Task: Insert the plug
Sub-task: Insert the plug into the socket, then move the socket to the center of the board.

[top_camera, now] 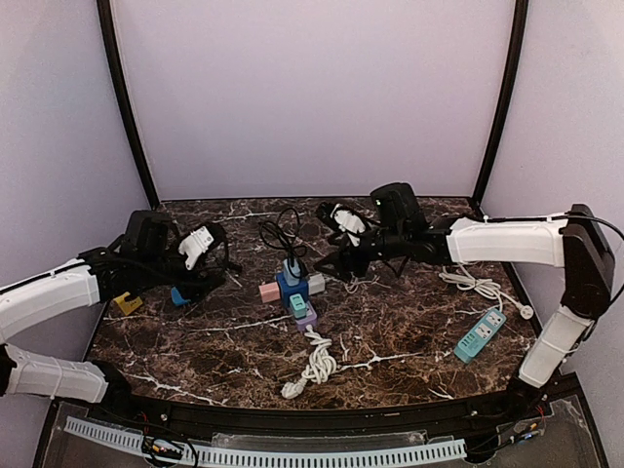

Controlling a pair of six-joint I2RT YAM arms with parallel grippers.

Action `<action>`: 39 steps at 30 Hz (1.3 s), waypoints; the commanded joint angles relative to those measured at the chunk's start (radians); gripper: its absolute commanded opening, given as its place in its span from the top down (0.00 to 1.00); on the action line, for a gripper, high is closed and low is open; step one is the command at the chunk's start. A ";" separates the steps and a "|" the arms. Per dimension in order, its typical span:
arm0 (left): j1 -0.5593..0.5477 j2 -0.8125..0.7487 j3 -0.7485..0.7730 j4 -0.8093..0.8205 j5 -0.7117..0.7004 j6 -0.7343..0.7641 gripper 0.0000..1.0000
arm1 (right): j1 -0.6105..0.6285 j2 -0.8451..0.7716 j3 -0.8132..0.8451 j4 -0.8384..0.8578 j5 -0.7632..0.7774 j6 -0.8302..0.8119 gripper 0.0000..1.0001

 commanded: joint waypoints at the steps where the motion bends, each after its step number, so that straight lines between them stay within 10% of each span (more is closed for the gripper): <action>1: 0.131 -0.082 0.044 -0.300 -0.249 -0.138 0.27 | 0.173 -0.031 -0.037 -0.067 0.358 0.456 0.26; 10: 0.305 -0.300 0.019 -0.324 -0.217 -0.210 0.33 | 0.404 0.086 -0.004 -0.163 0.785 0.794 0.28; 17: 0.345 -0.432 -0.068 -0.269 -0.171 -0.219 0.35 | 0.407 0.222 0.106 -0.191 0.740 0.753 0.30; 28: 0.363 -0.501 -0.111 -0.239 -0.146 -0.214 0.36 | 0.366 0.312 0.179 -0.193 0.816 0.738 0.68; 39: 0.364 -0.501 -0.117 -0.230 -0.153 -0.212 0.36 | 0.139 0.432 0.311 -0.080 0.788 0.638 0.73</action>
